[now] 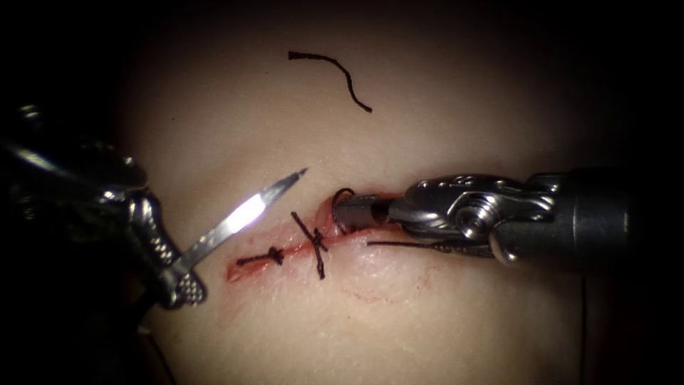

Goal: Wound Closure

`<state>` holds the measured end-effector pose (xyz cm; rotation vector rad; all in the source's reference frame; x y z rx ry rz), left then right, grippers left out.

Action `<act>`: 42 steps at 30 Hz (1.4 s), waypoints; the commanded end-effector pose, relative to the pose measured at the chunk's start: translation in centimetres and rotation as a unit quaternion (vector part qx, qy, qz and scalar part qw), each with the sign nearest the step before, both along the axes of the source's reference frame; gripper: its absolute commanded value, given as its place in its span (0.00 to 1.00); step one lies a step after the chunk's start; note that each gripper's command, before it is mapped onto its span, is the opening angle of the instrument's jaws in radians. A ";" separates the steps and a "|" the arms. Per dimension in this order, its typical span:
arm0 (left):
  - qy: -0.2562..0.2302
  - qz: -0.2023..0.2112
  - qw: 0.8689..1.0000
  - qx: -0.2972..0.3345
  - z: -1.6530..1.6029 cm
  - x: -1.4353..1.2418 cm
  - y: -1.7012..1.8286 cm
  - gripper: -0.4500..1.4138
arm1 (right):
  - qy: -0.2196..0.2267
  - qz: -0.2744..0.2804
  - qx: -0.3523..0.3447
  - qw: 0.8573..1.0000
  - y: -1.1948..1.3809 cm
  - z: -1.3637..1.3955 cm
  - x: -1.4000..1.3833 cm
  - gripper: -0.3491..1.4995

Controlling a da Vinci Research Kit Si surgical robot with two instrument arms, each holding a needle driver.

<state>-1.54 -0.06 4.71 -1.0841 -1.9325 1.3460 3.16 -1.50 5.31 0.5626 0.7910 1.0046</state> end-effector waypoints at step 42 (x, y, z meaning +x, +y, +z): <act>0.112 -0.116 0.982 -0.097 0.44 0.06 0.55 0.00 | 0.169 0.106 -0.044 0.979 1.26 -1.37 -1.06 0.56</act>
